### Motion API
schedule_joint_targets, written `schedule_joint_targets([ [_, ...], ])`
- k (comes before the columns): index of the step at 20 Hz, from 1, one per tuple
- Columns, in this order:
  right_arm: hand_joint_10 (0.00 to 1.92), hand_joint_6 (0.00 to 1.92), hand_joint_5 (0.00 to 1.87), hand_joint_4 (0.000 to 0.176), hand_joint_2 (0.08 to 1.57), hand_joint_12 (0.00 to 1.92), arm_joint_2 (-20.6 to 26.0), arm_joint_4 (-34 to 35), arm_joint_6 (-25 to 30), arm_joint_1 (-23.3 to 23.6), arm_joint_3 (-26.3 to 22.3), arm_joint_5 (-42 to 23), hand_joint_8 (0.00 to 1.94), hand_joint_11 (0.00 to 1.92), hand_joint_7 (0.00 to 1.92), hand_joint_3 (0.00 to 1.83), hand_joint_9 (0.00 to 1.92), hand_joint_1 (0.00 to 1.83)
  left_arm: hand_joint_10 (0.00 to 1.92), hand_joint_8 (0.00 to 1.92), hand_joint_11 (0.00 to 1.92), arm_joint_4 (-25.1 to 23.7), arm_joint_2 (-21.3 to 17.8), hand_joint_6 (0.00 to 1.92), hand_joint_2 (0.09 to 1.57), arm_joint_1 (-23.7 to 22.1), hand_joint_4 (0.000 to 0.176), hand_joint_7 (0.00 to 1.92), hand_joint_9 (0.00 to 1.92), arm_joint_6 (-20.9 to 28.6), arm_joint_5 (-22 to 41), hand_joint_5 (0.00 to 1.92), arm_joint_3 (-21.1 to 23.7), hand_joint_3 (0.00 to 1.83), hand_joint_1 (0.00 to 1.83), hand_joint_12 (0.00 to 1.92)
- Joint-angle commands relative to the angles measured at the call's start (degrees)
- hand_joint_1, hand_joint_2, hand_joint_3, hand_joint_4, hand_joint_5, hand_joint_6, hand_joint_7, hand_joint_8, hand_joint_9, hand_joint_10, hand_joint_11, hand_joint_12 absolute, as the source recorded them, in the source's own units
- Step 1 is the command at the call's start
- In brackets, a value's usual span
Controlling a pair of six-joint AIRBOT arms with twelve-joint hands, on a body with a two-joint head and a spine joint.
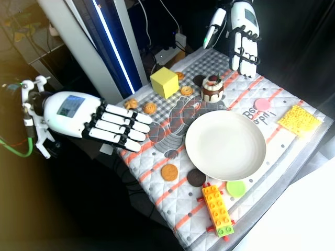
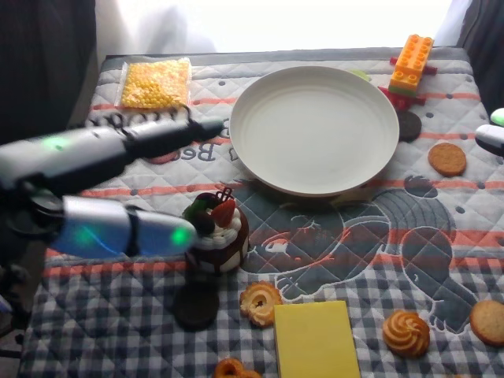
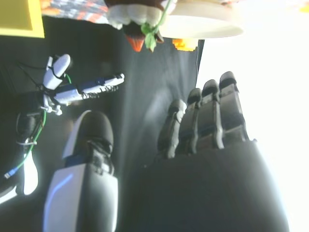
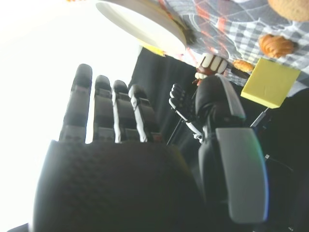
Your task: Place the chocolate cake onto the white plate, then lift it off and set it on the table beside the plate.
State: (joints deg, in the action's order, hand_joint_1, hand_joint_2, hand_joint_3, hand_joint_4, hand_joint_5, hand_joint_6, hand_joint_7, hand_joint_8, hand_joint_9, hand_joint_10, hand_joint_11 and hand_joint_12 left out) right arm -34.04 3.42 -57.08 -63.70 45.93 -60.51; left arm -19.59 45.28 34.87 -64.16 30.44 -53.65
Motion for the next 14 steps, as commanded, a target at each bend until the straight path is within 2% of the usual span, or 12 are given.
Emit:
schedule_joint_targets([
  [1,0.0,0.0,0.0,0.0,1.28,0.47,-0.07,1.32,-0.15,0.73,0.37,-6.49,0.0,0.0,0.0,0.0,0.0,0.46,0.0,0.0,0.0,-0.03,0.63,0.0,1.14,-1.35,0.109,0.0,0.0,0.4,3.01,0.0,-0.51,0.0,0.6,0.0],
  [3,0.0,0.0,0.0,0.0,1.28,0.48,-0.16,1.38,-0.15,0.73,0.43,-6.46,0.0,0.0,0.0,0.0,0.0,0.45,0.0,0.0,0.0,-1.72,1.99,0.0,1.12,-2.47,0.115,0.0,0.0,0.41,-0.03,0.0,-1.19,0.0,0.66,0.0],
  [5,0.0,0.0,0.0,0.0,1.28,0.47,-0.24,1.5,-0.15,0.72,0.46,-6.46,0.0,0.0,0.0,0.0,0.0,0.49,0.0,0.0,0.0,-3.39,3.47,0.0,1.11,-3.38,0.103,0.0,0.0,0.41,-2.89,0.0,-1.97,0.0,0.68,0.0],
  [7,0.0,0.0,0.0,0.0,1.28,0.47,-0.28,1.59,-0.15,0.71,0.47,-6.4,0.0,0.0,0.0,0.0,0.0,0.51,0.0,0.0,0.05,-4.64,4.5,0.0,1.11,-4.03,0.099,0.01,0.0,0.41,-4.81,0.0,-2.46,0.0,0.71,0.02],
  [8,0.0,0.0,0.0,0.0,1.28,0.48,-0.31,1.62,-0.15,0.71,0.47,-6.38,0.0,0.0,0.0,0.0,0.0,0.49,0.0,0.0,0.01,-5.0,4.75,0.0,1.09,-4.27,0.094,0.04,0.02,0.41,-5.36,0.02,-2.58,0.02,0.74,0.31],
  [9,0.0,0.0,0.0,0.0,1.28,0.58,-0.36,1.66,-0.15,0.7,0.47,-6.38,0.0,0.0,0.0,0.0,0.0,0.49,0.01,0.0,0.0,-5.47,5.16,0.01,1.09,-4.73,0.083,0.08,0.05,0.4,-6.23,0.05,-2.81,0.01,0.77,0.59],
  [10,0.0,0.0,0.0,0.0,1.27,0.57,-0.4,1.69,-0.15,0.7,0.48,-6.38,0.0,0.0,0.0,0.0,0.0,0.5,0.02,0.0,0.0,-5.96,5.57,0.0,1.11,-5.03,0.089,0.09,0.07,0.4,-7.05,0.05,-2.99,0.01,0.76,0.9],
  [11,0.0,0.0,0.0,0.0,1.27,0.67,-0.46,1.72,-0.15,0.69,0.49,-6.38,0.0,0.0,0.0,0.0,0.0,0.49,0.02,0.0,0.0,-6.39,5.9,0.0,1.12,-5.1,0.1,0.07,0.07,0.4,-7.52,0.04,-3.09,0.01,0.76,1.03],
  [12,0.0,0.0,0.0,0.0,1.27,0.73,-0.51,1.79,-0.14,0.69,0.51,-6.38,0.0,0.0,0.0,0.0,0.0,0.5,0.01,0.0,0.0,-6.5,6.27,0.0,1.14,-5.12,0.111,0.05,0.06,0.4,-7.74,0.02,-3.3,0.01,0.73,1.05],
  [13,0.0,0.0,0.0,0.0,1.27,0.66,-0.58,1.85,-0.14,0.66,0.53,-6.38,0.0,0.0,0.0,0.0,0.0,0.52,0.02,0.0,0.0,-6.5,6.64,0.0,1.15,-5.13,0.111,0.05,0.07,0.4,-8.01,0.02,-3.53,0.01,0.74,1.15],
  [14,0.0,0.0,0.0,0.0,1.27,0.7,-0.64,1.88,-0.14,0.65,0.54,-6.38,0.0,0.0,0.0,0.0,0.0,0.51,0.05,0.02,0.0,-6.51,7.01,0.02,1.15,-5.16,0.104,0.1,0.12,0.4,-8.33,0.06,-3.77,0.0,0.78,1.34],
])
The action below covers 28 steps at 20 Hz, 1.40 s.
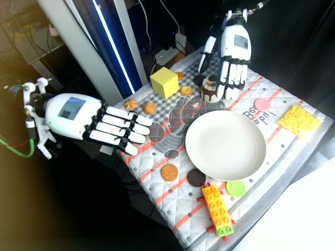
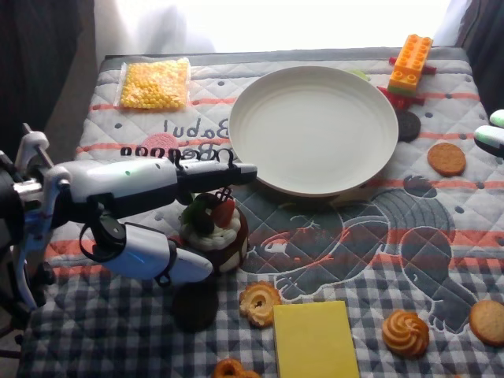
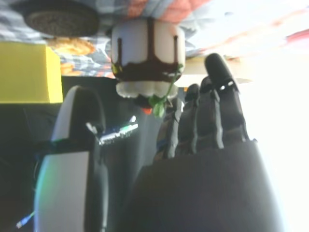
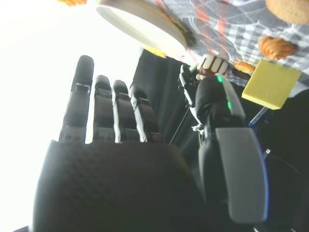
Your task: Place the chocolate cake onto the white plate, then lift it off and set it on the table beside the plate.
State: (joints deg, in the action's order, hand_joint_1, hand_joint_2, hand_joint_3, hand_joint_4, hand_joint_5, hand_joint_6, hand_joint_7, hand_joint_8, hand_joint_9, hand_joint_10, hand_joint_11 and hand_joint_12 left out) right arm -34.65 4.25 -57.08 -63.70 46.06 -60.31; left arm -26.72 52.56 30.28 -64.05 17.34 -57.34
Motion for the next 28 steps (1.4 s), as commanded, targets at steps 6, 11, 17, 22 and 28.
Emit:
schedule_joint_targets([
  [6,0.0,0.0,0.0,0.0,1.28,1.03,-0.29,1.24,-0.14,0.58,0.48,-6.57,0.0,0.0,0.0,0.0,0.0,0.52,1.17,0.44,0.0,0.15,2.21,0.52,1.12,-0.65,0.097,0.15,0.0,0.28,2.84,0.12,-1.68,0.0,1.01,1.8],
  [11,0.0,0.0,0.0,0.0,1.28,0.89,-0.32,1.55,-0.14,0.35,0.5,-6.58,0.0,0.0,0.0,0.0,0.0,0.46,1.34,1.04,0.0,0.38,2.07,1.04,1.13,-0.97,0.089,0.0,0.0,0.31,3.68,0.0,-1.72,0.0,1.11,1.72],
  [17,0.0,0.0,0.0,0.0,1.28,0.86,-0.32,1.87,-0.14,0.25,0.5,-6.58,0.0,0.0,0.0,0.0,0.0,0.52,1.11,0.89,0.0,0.45,-1.94,1.05,1.23,-3.03,0.077,0.03,0.0,0.29,7.91,0.0,0.95,0.01,0.95,1.57],
  [22,0.0,0.0,0.0,0.0,1.3,0.75,-0.51,2.17,-0.14,0.17,0.62,-6.58,0.0,0.0,0.0,0.0,0.0,0.51,1.0,0.91,0.0,-1.18,-2.0,1.05,1.26,-4.57,0.051,0.07,0.01,0.29,6.51,0.01,1.23,0.0,0.93,1.5],
  [28,0.0,0.0,0.0,0.0,1.3,0.91,-0.55,2.32,-0.14,0.11,0.66,-6.57,0.0,0.0,0.0,0.0,0.0,0.46,0.9,0.66,0.0,-2.24,-1.48,0.74,1.16,-3.85,0.103,0.02,0.0,0.3,4.2,0.02,1.33,0.0,0.96,1.56],
])
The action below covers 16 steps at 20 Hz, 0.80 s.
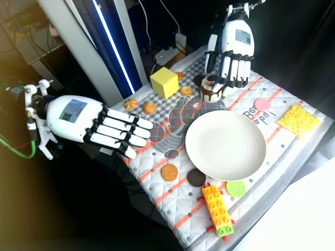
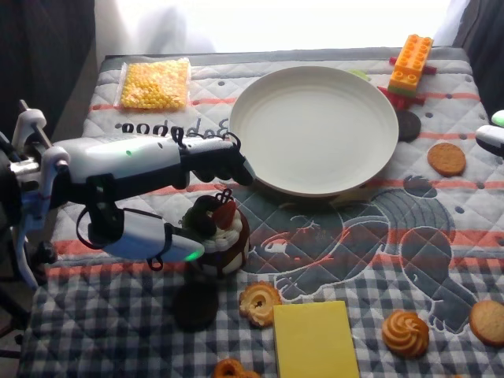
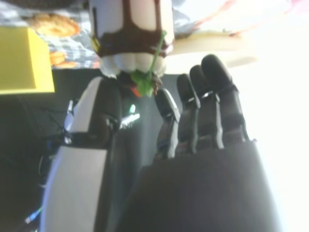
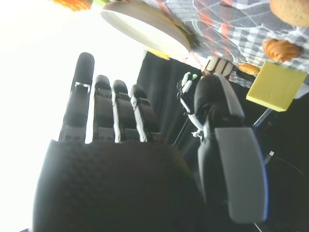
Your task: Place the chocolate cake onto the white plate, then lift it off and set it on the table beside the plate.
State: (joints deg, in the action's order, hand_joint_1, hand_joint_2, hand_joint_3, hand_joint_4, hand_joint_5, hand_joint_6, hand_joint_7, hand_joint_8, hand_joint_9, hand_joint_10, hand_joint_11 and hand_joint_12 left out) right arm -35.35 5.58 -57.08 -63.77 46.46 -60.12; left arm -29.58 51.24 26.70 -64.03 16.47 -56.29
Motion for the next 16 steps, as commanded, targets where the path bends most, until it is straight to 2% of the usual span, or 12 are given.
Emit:
schedule_joint_targets([
  [1,0.0,0.0,0.0,0.0,1.3,0.91,0.13,1.03,-0.14,0.17,0.27,-6.76,0.0,0.0,0.0,0.0,0.0,0.46,0.99,0.65,0.0,0.63,-0.19,0.67,1.12,-0.16,0.072,0.05,0.0,0.31,5.07,0.08,0.33,0.0,0.97,1.62],
  [5,0.0,0.0,0.0,0.0,1.3,0.75,-0.02,1.17,-0.14,0.13,0.33,-6.75,0.0,0.0,0.0,0.0,0.0,0.48,0.76,0.5,0.0,0.63,0.27,0.34,1.11,0.45,0.069,0.06,0.0,0.32,4.61,0.12,0.31,0.0,0.89,1.34],
  [7,0.0,0.0,0.0,0.0,1.3,0.93,-0.05,1.17,-0.14,0.13,0.35,-6.75,0.0,0.0,0.0,0.0,0.01,0.44,0.92,0.51,0.0,0.63,1.05,0.21,1.1,0.89,0.057,0.1,0.0,0.32,3.77,0.2,-0.12,0.0,0.92,1.63],
  [8,0.0,0.0,0.0,0.0,1.31,0.9,-0.06,1.18,-0.14,0.13,0.35,-6.74,0.0,0.0,0.0,0.0,0.0,0.44,1.0,0.49,0.0,0.65,1.58,0.17,1.08,1.11,0.046,0.14,0.0,0.33,3.25,0.27,-0.49,0.0,0.99,1.67],
  [9,0.0,0.0,0.0,0.0,1.31,0.76,-0.08,1.18,-0.14,0.13,0.35,-6.72,0.0,0.0,0.0,0.0,0.0,0.44,1.02,0.48,0.0,0.67,1.92,0.15,1.08,1.17,0.053,0.14,0.0,0.35,2.87,0.28,-0.75,0.0,0.98,1.67],
  [10,0.0,0.0,0.0,0.0,1.3,0.72,-0.1,1.19,-0.14,0.13,0.35,-6.7,0.0,0.0,0.0,0.0,0.0,0.49,0.94,0.46,0.0,0.7,2.31,0.15,1.11,1.19,0.076,0.1,0.0,0.38,2.48,0.26,-1.06,0.01,0.99,1.59],
  [11,0.0,0.0,0.0,0.0,1.29,0.78,-0.12,1.23,-0.14,0.12,0.35,-6.66,0.0,0.0,0.0,0.0,0.0,0.49,0.96,0.52,0.0,0.78,2.7,0.19,1.12,1.25,0.076,0.08,0.0,0.44,2.31,0.27,-1.43,0.0,1.02,1.56],
  [12,0.0,0.0,0.0,0.0,1.3,0.79,-0.15,1.25,-0.14,0.12,0.35,-6.63,0.0,0.0,0.0,0.0,0.0,0.5,1.0,0.68,0.0,0.9,2.93,0.54,1.15,1.28,0.076,0.01,0.0,0.74,2.31,0.14,-1.73,0.0,1.05,1.55],
  [13,0.0,0.0,0.0,0.0,1.3,0.83,-0.16,1.25,-0.14,0.11,0.35,-6.57,0.0,0.0,0.0,0.0,0.0,0.49,1.17,0.88,0.0,0.9,3.08,0.87,1.16,1.29,0.055,0.0,0.0,1.38,2.43,0.05,-2.04,0.0,1.07,1.6],
  [14,0.0,0.0,0.0,0.0,1.3,0.85,-0.16,1.25,-0.14,0.11,0.35,-6.55,0.0,0.0,0.0,0.0,0.0,0.47,1.6,1.37,0.13,0.91,3.08,1.26,1.17,1.29,0.0,0.01,0.04,1.71,2.71,0.05,-2.11,0.0,1.15,1.82],
  [15,0.0,0.0,0.0,0.0,1.3,0.78,-0.17,1.25,-0.14,0.11,0.37,-6.55,0.0,0.0,0.0,0.0,0.0,0.47,1.84,1.65,0.2,0.87,3.08,1.46,1.18,1.28,0.0,0.0,0.04,1.73,2.87,0.1,-2.11,0.0,1.21,1.9],
  [16,0.0,0.0,0.0,0.0,1.3,0.72,-0.19,1.29,-0.14,0.11,0.38,-6.54,0.0,0.0,0.0,0.0,0.0,0.47,1.9,1.87,0.36,0.88,3.09,1.61,1.37,1.27,0.0,0.34,0.17,1.75,3.19,0.41,-2.12,0.01,1.06,1.92],
])
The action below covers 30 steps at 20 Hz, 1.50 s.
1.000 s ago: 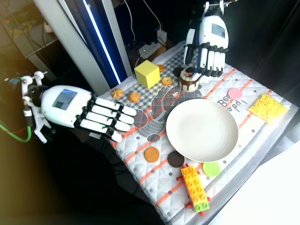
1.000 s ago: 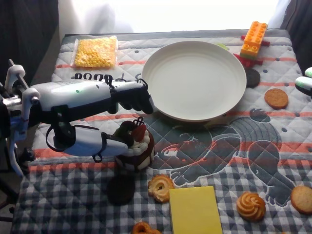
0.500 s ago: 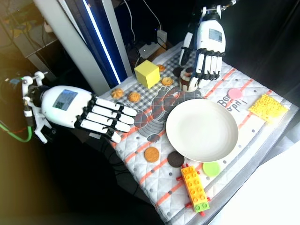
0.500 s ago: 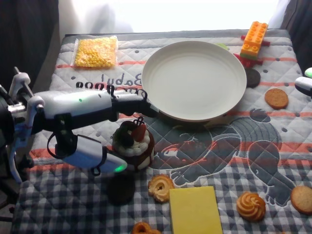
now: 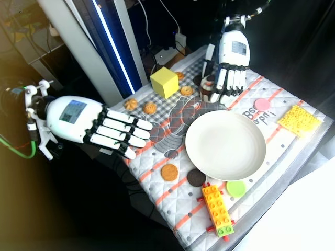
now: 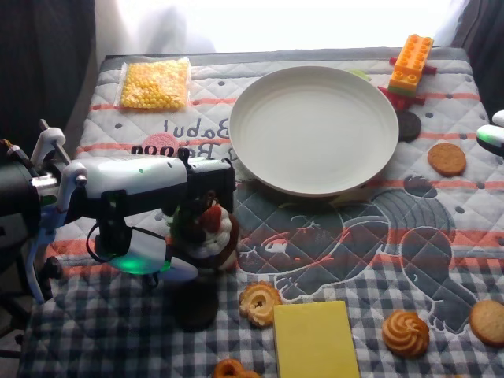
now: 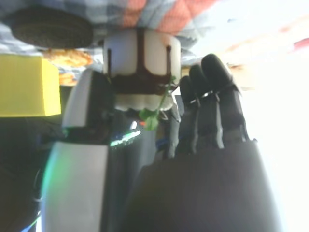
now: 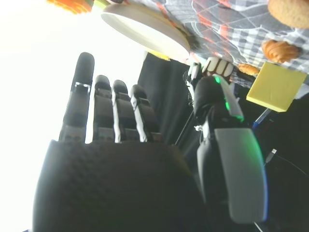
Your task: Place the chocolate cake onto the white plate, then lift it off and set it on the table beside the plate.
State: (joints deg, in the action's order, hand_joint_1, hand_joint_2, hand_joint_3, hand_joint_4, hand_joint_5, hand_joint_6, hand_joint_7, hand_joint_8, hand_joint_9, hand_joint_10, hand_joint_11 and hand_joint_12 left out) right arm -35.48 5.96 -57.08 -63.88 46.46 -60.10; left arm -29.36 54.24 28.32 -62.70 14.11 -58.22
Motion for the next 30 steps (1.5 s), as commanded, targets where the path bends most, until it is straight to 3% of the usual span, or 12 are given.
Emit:
schedule_joint_targets([
  [1,0.0,0.0,0.0,0.0,1.3,0.66,-0.07,0.95,-0.14,0.2,0.39,-6.56,0.0,0.0,0.0,0.0,0.0,0.47,1.92,1.91,0.42,0.76,0.1,1.61,1.41,-0.4,0.0,0.43,0.24,0.43,5.86,0.48,-0.2,0.01,1.04,1.92],
  [2,0.0,0.0,0.0,0.0,1.3,0.64,-0.07,0.99,-0.14,0.18,0.39,-6.56,0.0,0.0,0.0,0.0,0.0,0.47,1.92,1.92,0.34,1.07,0.06,1.76,1.42,-0.41,0.0,0.11,0.19,0.44,6.51,0.44,-0.21,0.01,0.96,1.92],
  [4,0.0,0.0,0.0,0.0,1.3,0.59,-0.07,1.01,-0.14,0.09,0.4,-6.55,0.0,0.0,0.0,0.0,0.0,0.49,1.92,1.92,0.34,1.51,-0.37,1.71,1.45,-0.61,0.0,0.4,0.18,0.57,8.27,0.45,-0.13,0.0,0.98,1.92],
  [10,0.0,0.0,0.0,0.0,1.31,0.53,-0.09,1.04,-0.14,0.08,0.45,-6.52,0.0,0.0,0.0,0.0,0.0,0.48,1.92,1.92,0.2,1.54,-1.96,1.92,1.5,-5.28,0.033,0.38,0.14,0.63,10.65,0.35,-0.18,0.0,0.91,1.92],
  [14,0.0,0.0,0.0,0.0,1.3,0.67,-0.16,1.13,-0.14,0.12,0.5,-6.46,0.0,0.0,0.0,0.0,0.0,0.52,1.85,1.68,0.28,2.95,3.05,1.8,1.44,-10.79,0.0,0.03,0.14,0.65,5.66,0.43,-5.38,0.0,0.94,1.92],
  [17,0.0,0.0,0.0,0.0,1.3,0.66,-0.6,1.19,-0.13,0.14,0.78,-6.35,0.0,0.0,0.0,0.0,0.0,0.51,1.82,1.65,0.2,4.68,7.69,1.82,1.22,-13.0,0.0,0.01,0.11,0.67,3.14,0.03,-9.9,0.0,1.38,1.89],
  [20,0.0,0.0,0.0,0.0,1.3,0.37,-0.97,1.19,-0.13,0.28,1.01,-6.09,0.0,0.0,0.0,0.0,0.0,0.57,1.92,1.88,0.25,5.44,12.25,1.88,1.14,-13.99,0.0,0.0,0.12,0.68,0.13,0.05,-14.05,0.0,1.42,1.92],
  [22,0.0,0.0,0.0,0.0,1.31,0.49,-1.11,1.19,-0.13,0.28,1.12,-5.96,0.0,0.0,0.0,0.0,0.0,0.56,1.79,1.61,0.26,6.23,14.89,1.74,1.19,-14.14,0.019,0.01,0.11,0.67,-1.33,0.08,-16.57,0.0,1.31,1.92],
  [25,0.0,0.0,0.0,0.0,1.3,0.74,-1.14,1.19,-0.12,0.31,1.18,-5.81,0.0,0.0,0.0,0.0,0.0,0.55,1.56,1.39,0.14,6.51,18.12,1.6,1.19,-14.28,0.0,0.18,0.16,0.66,-3.17,0.17,-19.17,0.0,1.22,1.89],
  [26,0.0,0.0,0.0,0.0,1.3,0.87,-1.17,1.19,-0.12,0.31,1.21,-5.75,0.0,0.0,0.0,0.0,0.0,0.56,1.47,1.33,0.07,6.53,18.98,1.67,1.33,-14.28,0.0,0.17,0.12,0.66,-3.65,0.45,-19.83,0.01,1.02,1.86],
  [28,0.0,0.0,0.0,0.0,1.31,0.56,-1.2,1.19,-0.12,0.33,1.25,-5.7,0.0,0.0,0.0,0.0,0.0,0.55,1.59,1.44,0.22,6.64,20.5,1.66,1.36,-14.3,0.0,0.14,0.2,0.65,-4.17,0.53,-20.94,0.0,0.99,1.92],
  [30,0.0,0.0,0.0,0.0,1.31,0.58,-1.24,1.19,-0.12,0.35,1.3,-5.63,0.0,0.0,0.0,0.0,0.0,0.53,1.74,1.53,0.36,6.96,21.39,1.64,1.35,-14.32,0.0,0.13,0.24,0.65,-4.22,0.55,-21.43,0.0,0.96,1.92],
])
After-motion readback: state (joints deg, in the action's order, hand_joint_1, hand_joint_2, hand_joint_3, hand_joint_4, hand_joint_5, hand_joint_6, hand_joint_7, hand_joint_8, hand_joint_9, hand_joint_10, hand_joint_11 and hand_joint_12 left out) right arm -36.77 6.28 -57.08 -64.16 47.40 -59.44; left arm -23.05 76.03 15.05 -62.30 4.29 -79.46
